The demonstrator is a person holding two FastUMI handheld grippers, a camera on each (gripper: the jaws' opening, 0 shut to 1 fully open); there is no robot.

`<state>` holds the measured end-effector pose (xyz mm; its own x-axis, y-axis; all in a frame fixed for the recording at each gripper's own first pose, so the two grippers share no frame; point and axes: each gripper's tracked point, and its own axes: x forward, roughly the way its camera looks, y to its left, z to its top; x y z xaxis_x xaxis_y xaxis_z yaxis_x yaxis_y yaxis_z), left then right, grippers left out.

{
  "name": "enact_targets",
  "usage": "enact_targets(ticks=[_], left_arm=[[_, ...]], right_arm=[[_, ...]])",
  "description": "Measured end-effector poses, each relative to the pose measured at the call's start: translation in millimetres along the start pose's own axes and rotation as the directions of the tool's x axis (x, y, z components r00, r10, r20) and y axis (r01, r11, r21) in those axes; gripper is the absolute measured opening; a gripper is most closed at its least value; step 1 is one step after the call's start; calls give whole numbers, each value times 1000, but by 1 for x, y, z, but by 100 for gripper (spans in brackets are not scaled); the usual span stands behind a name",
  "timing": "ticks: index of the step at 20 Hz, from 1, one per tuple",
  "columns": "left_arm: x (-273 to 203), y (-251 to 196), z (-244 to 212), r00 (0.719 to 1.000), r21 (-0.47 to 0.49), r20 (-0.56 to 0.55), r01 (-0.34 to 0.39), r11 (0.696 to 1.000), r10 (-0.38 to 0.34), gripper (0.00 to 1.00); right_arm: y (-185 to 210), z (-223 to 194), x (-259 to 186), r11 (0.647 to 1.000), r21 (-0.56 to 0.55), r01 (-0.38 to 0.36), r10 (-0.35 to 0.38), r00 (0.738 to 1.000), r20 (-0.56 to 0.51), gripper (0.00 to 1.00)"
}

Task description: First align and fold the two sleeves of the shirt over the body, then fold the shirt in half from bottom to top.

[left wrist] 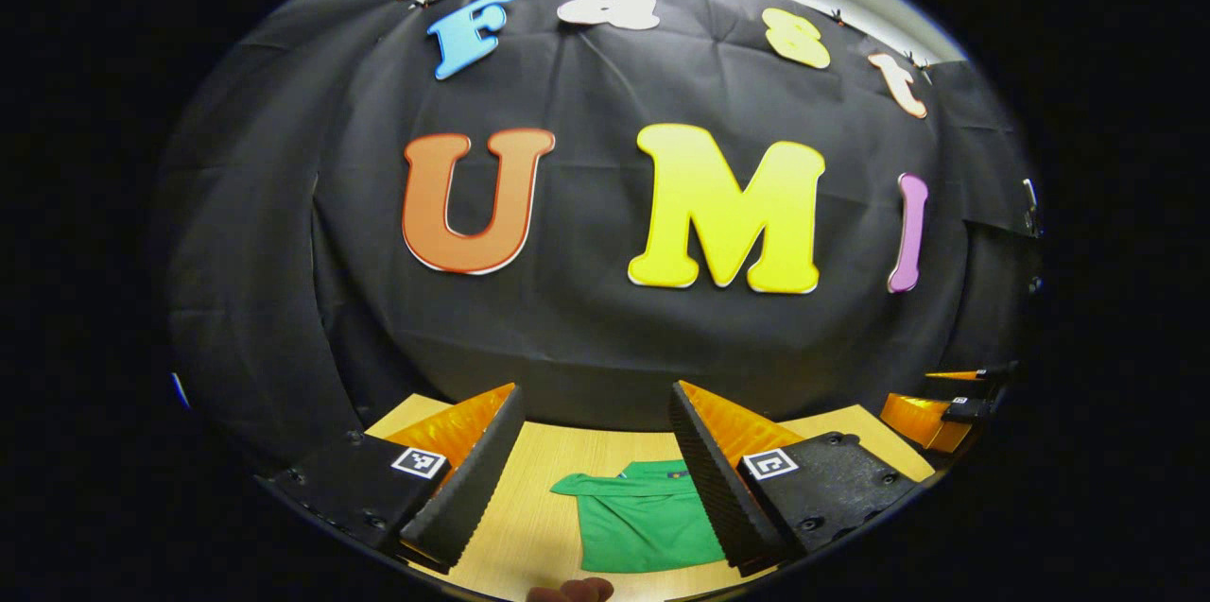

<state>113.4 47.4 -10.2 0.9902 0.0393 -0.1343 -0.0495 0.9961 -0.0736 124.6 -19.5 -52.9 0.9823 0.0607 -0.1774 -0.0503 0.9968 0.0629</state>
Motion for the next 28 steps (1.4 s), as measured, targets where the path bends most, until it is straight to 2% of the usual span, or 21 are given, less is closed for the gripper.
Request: enact_targets(ticks=[3, 4, 10, 14, 15, 16, 19, 20, 21, 28], left_arm=[[-43, -15, 8, 1000, 31, 19, 23, 999, -23, 98], [-56, -19, 9, 1000, 41, 23, 20, 999, -21, 98], [-112, -39, 1, 998, 65, 33, 47, 997, -49, 98], [-123, -45, 4, 996, 102, 78, 22, 995, -30, 98], [-124, -50, 2, 996, 106, 77, 32, 994, -40, 89], [-124, -55, 2, 996, 109, 75, 38, 993, -46, 100], [-119, -58, 0, 997, 119, 73, 33, 992, -41, 98], [-117, -58, -1, 997, 119, 71, 29, 993, -37, 89], [-118, -59, -1, 997, 118, 71, 24, 993, -33, 98], [-107, -61, -12, 999, 72, 35, 23, 997, -26, 98]], right_arm=[[-4, 21, -41, 997, -47, 53, -49, 995, 82, 96], [0, 22, -54, 998, -46, 53, -48, 994, 96, 99], [22, 2, -109, 999, -39, 29, -26, 997, 68, 97], [25, 15, -120, 997, -56, 59, -49, 985, 167, 98], [28, 13, -122, 996, -73, 51, -37, 984, 173, 98], [32, 12, -120, 995, -86, 41, -26, 985, 170, 97], [33, 15, -118, 996, -83, 31, -17, 986, 164, 98], [31, 17, -117, 996, -82, 33, -19, 986, 167, 99], [29, 18, -115, 996, -80, 38, -24, 986, 167, 99], [23, 16, -108, 998, -58, 39, -30, 988, 151, 98]])
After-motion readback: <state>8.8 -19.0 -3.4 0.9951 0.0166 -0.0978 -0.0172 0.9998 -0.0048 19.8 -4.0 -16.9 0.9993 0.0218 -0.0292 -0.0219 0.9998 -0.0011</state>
